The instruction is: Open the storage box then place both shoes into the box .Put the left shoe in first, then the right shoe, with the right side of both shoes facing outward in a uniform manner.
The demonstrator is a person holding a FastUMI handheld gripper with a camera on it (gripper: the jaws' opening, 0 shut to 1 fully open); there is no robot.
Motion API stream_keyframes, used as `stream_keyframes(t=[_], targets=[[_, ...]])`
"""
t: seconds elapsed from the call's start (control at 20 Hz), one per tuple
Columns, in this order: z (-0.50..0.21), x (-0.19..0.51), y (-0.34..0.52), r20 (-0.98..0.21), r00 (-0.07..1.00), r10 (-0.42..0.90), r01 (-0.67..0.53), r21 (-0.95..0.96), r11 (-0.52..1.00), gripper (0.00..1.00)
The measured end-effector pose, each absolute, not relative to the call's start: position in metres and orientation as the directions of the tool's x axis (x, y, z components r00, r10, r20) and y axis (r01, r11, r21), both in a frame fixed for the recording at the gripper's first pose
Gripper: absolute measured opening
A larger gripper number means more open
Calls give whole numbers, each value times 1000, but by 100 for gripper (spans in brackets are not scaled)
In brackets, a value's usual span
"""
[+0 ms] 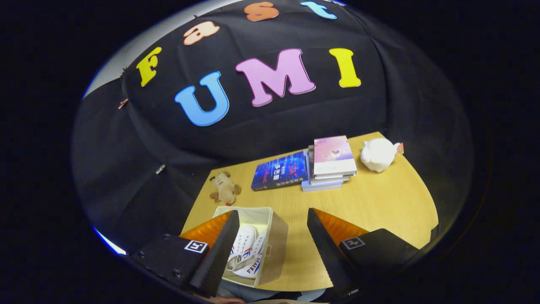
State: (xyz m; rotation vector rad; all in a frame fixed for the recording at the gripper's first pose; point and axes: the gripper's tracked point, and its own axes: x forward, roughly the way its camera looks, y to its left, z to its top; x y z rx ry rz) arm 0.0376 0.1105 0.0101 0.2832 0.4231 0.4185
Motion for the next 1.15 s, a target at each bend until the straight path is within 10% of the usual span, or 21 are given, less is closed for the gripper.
stream_keyframes(t=[0.6,1.15], targets=[[131,56,-27,211,935,284,-294,18,956,98],[97,59,-28,140,973,186,-191,23,981,98]])
